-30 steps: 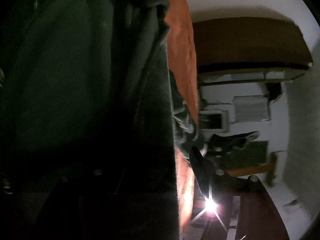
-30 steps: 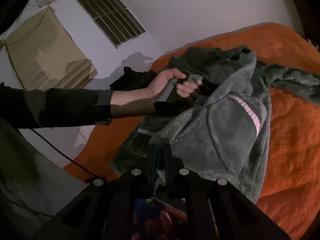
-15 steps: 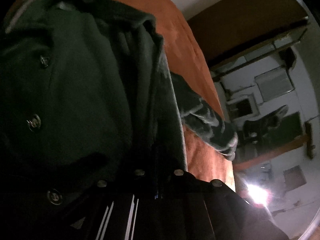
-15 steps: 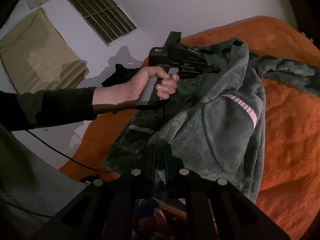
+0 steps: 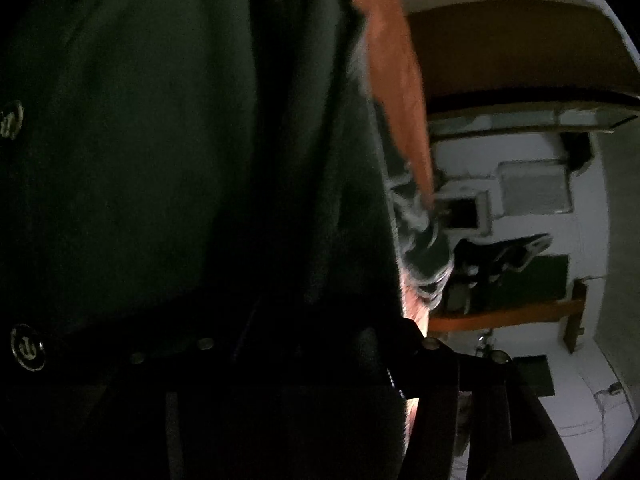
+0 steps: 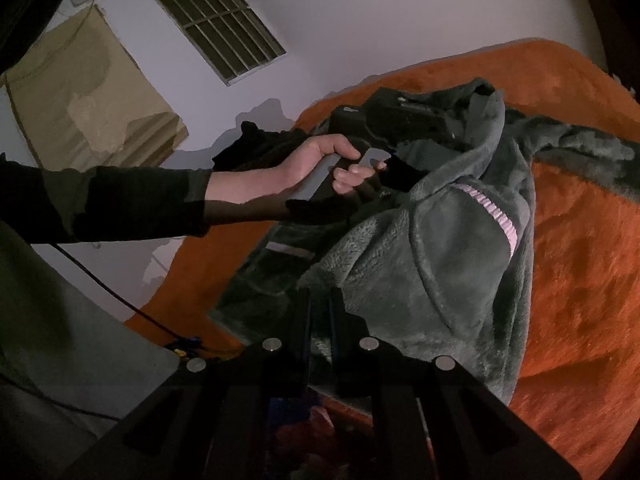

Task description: Fold clothes

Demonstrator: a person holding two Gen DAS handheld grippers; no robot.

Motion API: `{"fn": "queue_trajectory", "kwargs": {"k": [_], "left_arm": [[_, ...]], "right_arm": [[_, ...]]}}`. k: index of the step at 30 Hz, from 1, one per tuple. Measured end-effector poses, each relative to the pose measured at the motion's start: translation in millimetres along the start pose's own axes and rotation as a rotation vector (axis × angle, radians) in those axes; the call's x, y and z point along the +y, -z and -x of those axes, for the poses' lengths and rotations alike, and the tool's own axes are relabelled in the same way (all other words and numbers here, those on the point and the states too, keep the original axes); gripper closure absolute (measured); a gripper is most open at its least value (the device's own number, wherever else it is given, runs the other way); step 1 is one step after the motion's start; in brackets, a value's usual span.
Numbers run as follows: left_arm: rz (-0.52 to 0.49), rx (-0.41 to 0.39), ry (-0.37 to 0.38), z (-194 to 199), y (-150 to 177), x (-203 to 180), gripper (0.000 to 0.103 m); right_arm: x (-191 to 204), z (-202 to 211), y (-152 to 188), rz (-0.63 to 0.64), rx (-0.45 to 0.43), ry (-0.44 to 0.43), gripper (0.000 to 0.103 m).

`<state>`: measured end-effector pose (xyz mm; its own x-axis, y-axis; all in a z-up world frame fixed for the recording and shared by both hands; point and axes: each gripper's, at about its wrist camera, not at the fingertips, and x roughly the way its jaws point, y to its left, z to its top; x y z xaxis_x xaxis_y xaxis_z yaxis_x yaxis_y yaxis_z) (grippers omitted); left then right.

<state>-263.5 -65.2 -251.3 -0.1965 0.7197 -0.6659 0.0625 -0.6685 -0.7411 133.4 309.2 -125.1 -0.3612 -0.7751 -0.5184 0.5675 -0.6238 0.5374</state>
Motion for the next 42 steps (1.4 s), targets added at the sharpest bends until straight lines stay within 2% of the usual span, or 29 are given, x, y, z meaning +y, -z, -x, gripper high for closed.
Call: {"fn": "queue_trajectory", "kwargs": {"k": [1, 2, 3, 5, 11, 16, 21, 25, 29, 32, 37, 39, 41, 42], "left_arm": [[-0.032, -0.02, -0.014, 2, 0, -5, 0.073], [-0.081, -0.033, -0.06, 3, 0, -12, 0.093], [-0.113, -0.042, -0.096, 4, -2, -17, 0.096], [-0.166, -0.078, -0.164, 11, -1, -24, 0.097], [-0.18, -0.098, -0.172, 19, -2, -22, 0.098], [-0.21, -0.128, -0.275, 37, 4, -21, 0.099], [-0.187, -0.139, -0.375, 78, 16, 5, 0.1], [-0.193, -0.12, -0.45, 92, 25, 23, 0.1], [-0.16, -0.096, -0.481, 101, 32, 39, 0.1], [-0.181, -0.057, -0.493, 93, 33, 40, 0.1], [-0.108, -0.033, -0.452, 87, 23, 38, 0.097], [-0.092, -0.018, -0.459, 93, 23, 32, 0.094], [-0.095, -0.002, -0.476, 102, 28, 24, 0.091], [-0.111, 0.004, -0.487, 106, 34, 18, 0.087]], "right_arm": [[1, 0, 0, 0.003, 0.001, 0.002, 0.096], [2, 0, 0, 0.006, 0.003, 0.005, 0.096], [3, 0, 0, 0.009, 0.004, 0.007, 0.096], [4, 1, 0, 0.014, 0.007, 0.013, 0.096], [2, -3, 0, 0.017, 0.025, 0.013, 0.096], [0, -8, 2, 0.029, 0.048, 0.032, 0.096], [-3, -17, 3, 0.021, 0.092, 0.016, 0.095], [4, -29, 10, 0.068, 0.164, 0.006, 0.094], [9, -38, 18, 0.114, 0.228, 0.01, 0.093], [6, -46, 22, 0.104, 0.268, 0.015, 0.093], [8, -65, 31, 0.11, 0.369, 0.001, 0.088], [13, -70, 34, 0.135, 0.41, -0.011, 0.087], [9, -64, 30, 0.113, 0.398, 0.005, 0.086], [1, -58, 25, 0.079, 0.379, 0.026, 0.078]]}}
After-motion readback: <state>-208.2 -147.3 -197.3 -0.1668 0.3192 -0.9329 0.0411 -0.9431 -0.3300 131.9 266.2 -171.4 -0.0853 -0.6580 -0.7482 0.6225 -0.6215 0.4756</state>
